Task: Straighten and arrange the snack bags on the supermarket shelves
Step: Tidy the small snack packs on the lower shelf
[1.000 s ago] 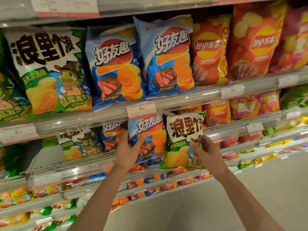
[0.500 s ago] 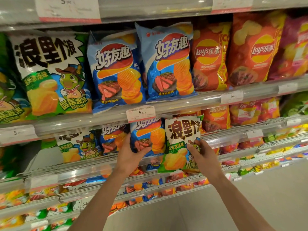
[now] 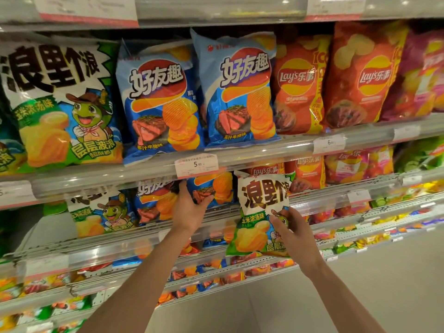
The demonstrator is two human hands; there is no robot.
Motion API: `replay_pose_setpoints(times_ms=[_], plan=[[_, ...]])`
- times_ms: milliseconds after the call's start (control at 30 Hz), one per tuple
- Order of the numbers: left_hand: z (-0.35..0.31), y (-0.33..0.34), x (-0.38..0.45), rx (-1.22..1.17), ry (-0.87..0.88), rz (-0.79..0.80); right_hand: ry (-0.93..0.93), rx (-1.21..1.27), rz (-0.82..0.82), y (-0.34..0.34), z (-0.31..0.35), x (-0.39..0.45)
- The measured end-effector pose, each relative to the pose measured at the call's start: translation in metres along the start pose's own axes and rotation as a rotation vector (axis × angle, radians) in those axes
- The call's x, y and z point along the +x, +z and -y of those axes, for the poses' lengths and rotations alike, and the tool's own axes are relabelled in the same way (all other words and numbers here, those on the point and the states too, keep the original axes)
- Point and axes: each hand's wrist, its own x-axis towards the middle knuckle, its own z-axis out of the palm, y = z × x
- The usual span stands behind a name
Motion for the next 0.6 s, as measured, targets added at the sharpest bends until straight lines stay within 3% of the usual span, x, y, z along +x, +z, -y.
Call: replay_pose_setpoints(times_ms=[300, 600], plan=[[0.017, 0.010, -0.004, 0.079, 0.053, 0.172, 0.012, -0.015, -0.003, 0.002, -0.002, -0.001], [0.016, -0.025, -0.025, -0.150, 0.001, 0.206, 0.014, -0.025, 0.000, 0.011, 0.001, -0.006]])
